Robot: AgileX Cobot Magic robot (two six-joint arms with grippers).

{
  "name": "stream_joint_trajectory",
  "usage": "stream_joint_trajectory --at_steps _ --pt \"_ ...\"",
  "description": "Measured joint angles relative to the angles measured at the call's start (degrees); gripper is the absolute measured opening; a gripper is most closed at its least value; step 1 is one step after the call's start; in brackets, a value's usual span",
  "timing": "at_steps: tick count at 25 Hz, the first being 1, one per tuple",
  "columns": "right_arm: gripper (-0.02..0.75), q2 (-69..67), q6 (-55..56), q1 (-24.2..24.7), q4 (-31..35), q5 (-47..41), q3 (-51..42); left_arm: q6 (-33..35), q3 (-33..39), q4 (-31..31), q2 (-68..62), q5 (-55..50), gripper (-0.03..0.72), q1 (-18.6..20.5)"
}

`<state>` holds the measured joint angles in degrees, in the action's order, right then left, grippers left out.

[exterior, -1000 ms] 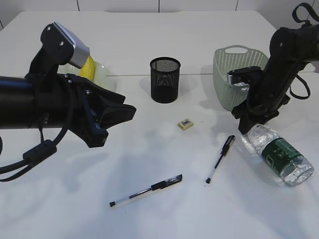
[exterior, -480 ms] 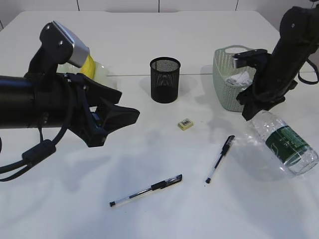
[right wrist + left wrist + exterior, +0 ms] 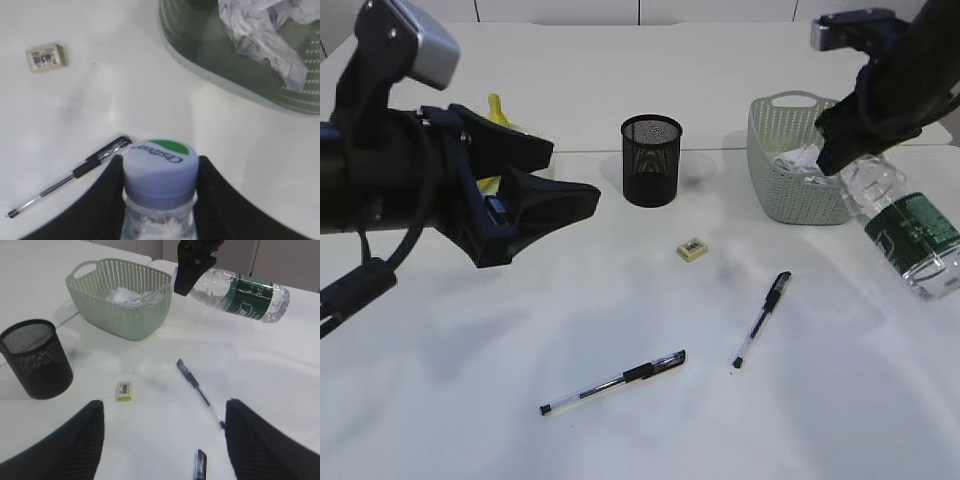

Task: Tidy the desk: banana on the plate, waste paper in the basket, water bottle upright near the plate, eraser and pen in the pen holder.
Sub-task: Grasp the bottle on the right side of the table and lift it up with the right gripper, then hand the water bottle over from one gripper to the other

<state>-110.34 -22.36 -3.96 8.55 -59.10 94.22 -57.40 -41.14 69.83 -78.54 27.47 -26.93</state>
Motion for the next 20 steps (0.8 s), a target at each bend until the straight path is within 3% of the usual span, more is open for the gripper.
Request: stream_joint_trajectory --at_steps 11,20 --pt "0.252 11.5 -12.9 -0.1 16.2 -0.9 -0.1 -1.1 0.0 -0.5 8.4 1.0 0.546 0.0" --pt "0.252 16.0 -23.4 -4.3 22.8 0.0 -0.1 -3.8 0.0 -1.3 11.3 4.6 0.546 0.0"
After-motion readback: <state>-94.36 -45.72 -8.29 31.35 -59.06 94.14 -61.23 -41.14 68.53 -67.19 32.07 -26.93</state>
